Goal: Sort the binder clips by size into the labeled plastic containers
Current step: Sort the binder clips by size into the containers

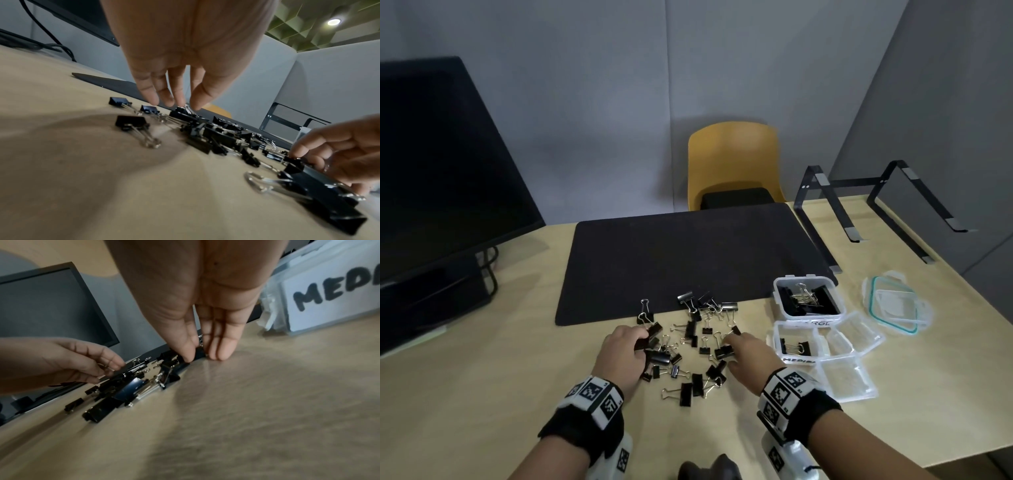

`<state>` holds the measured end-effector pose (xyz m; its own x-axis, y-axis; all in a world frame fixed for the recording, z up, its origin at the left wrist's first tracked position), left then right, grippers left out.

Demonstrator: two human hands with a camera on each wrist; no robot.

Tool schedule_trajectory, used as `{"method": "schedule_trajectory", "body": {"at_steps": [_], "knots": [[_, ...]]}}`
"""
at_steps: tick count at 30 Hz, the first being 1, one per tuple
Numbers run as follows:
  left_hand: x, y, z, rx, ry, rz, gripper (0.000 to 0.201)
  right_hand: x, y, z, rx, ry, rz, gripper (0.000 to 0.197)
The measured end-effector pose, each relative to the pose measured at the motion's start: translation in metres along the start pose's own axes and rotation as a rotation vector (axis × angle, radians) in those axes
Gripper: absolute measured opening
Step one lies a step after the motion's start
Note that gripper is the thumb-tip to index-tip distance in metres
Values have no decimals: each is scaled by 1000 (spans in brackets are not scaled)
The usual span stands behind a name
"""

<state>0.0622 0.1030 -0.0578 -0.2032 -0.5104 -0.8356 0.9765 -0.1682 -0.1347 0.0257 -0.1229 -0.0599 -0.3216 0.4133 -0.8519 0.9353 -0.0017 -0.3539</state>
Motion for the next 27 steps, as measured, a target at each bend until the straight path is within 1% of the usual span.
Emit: {"method": "schedule_trajectory", "body": {"at_steps": [3, 5, 8, 11, 15, 19, 21, 24, 27], "knots": [[2, 5, -5, 14, -2, -24, 39, -1, 7, -2, 32, 7, 45, 31], [3, 8, -6, 13, 5, -38, 39, -2, 9, -3, 68, 6, 70, 28], [5, 12, -10, 11, 14, -44, 38, -2, 9, -6, 128, 17, 88, 32], [4, 16, -13, -1, 40, -45, 37, 1, 11, -8, 155, 3, 88, 35], [3, 21, -14, -6, 70, -51, 28, 3, 13, -10, 178, 1, 77, 32], [3, 23, -14, -25, 80, -74, 27, 0, 13, -9, 213, 43, 83, 29], [2, 22, -12, -7, 89, -74, 25, -3, 12, -9, 216, 85, 87, 30], [-2, 22, -4, 15, 54, -44, 18, -10, 10, -11, 180, 115, 105, 33], [-4, 19, 8, -20, -13, -55, 14, -19, 8, -11, 152, 141, 130, 32]]}}
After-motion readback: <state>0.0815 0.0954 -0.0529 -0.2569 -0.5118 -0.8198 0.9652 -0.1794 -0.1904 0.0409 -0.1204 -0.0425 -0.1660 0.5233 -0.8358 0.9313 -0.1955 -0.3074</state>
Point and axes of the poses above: each hand's wrist, its own y-axis towards the middle knuckle, its own x-axis out of the palm, z = x × y, the point moved 7 cm from there along y, towards the middle knuckle, and after that the axes turned 5 degrees about x, right-handed, at the moved point
